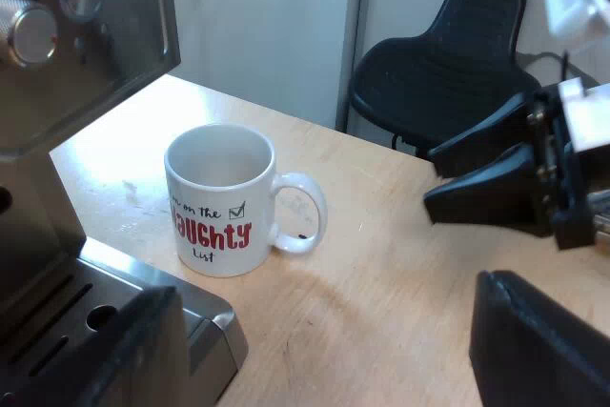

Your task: Place mug into machine

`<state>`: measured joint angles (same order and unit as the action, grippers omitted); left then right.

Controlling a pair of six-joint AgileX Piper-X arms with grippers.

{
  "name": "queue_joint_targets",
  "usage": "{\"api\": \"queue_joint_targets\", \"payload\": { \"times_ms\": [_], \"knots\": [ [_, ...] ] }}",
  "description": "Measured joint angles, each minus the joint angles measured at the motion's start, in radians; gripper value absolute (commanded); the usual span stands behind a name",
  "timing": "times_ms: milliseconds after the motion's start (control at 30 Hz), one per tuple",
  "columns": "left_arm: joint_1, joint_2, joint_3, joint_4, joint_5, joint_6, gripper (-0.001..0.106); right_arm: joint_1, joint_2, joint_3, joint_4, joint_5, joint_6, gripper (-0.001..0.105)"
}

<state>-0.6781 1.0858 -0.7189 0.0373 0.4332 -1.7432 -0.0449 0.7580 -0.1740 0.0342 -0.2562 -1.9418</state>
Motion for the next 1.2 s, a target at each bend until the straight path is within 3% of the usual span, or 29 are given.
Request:
{"api": "queue_joint_targets", "payload": {
  "times_ms": [67, 200, 333, 633, 1200],
  "knots": [
    [0.0, 0.0, 0.0, 0.0, 0.0, 0.0, 0.064, 0.044, 0.058, 0.0, -0.049, 0.014, 0.003, 0.054],
    [0.0, 0.0, 0.0, 0.0, 0.0, 0.0, 0.064, 0.154, 0.175, 0.0, -0.194, 0.137, 0.021, 0.054],
    [0.0, 0.0, 0.0, 0.0, 0.0, 0.0, 0.064, 0.219, 0.314, 0.0, -0.378, 0.25, 0.09, 0.054],
    [0.0, 0.0, 0.0, 0.0, 0.0, 0.0, 0.064, 0.221, 0.533, -0.005, -0.608, 0.317, 0.125, 0.054],
    [0.0, 0.0, 0.029, 0.004, 0.0, 0.0, 0.064, 0.221, 0.783, -0.156, -0.671, 0.328, 0.125, 0.054]
  ]
}}
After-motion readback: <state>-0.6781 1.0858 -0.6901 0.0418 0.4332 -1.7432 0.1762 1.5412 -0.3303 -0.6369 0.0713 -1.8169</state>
